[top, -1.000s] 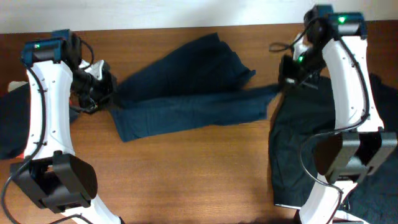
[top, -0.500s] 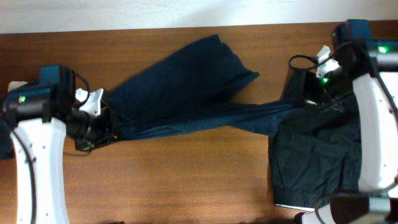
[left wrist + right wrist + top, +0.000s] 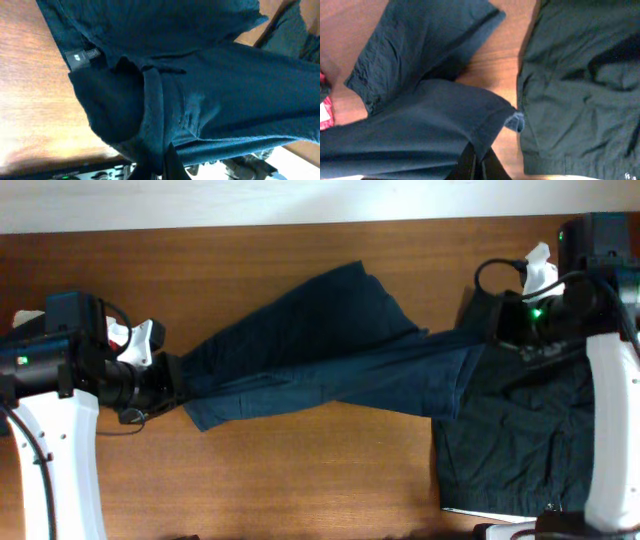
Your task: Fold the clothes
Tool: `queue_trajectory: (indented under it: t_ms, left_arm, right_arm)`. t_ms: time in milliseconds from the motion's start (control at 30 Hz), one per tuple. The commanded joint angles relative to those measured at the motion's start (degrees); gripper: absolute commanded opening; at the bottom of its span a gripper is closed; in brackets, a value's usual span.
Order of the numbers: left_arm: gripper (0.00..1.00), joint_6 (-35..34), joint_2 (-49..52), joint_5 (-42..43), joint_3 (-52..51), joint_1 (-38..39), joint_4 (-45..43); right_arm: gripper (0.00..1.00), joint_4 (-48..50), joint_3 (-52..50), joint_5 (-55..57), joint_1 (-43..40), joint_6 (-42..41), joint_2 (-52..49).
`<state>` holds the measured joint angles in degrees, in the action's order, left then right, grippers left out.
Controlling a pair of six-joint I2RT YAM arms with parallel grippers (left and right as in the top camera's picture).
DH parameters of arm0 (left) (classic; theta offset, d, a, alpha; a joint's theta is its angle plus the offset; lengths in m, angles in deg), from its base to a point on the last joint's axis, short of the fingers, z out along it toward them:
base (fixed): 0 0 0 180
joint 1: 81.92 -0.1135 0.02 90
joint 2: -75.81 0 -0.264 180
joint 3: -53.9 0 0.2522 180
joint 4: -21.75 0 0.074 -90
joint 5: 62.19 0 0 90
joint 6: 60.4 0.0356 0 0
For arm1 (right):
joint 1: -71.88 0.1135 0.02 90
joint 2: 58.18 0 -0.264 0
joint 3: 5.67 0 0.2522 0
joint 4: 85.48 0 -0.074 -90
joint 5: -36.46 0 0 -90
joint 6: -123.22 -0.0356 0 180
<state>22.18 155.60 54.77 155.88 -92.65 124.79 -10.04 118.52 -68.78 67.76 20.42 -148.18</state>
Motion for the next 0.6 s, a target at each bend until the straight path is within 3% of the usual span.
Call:
queue_trajectory:
  t_ms: [0,333,567]
  left_arm:
    - [0.01,-6.88,-0.52,-11.06,-5.25,-2.84,-5.25]
    - [0.01,-19.67,-0.52,-11.76,-19.37,-3.06,-20.83]
    - [0.00,-20.87,-0.42,-11.98,-30.01,-3.06,-38.32]
  right_arm:
    - [0.05,7.61,0.35,11.19,0.87,3.45,-3.93]
    - [0.05,19.10,0.35,11.21,4.79,5.07,-14.78]
    - [0.05,25.83,0.35,10.60,5.53,5.07,-21.57]
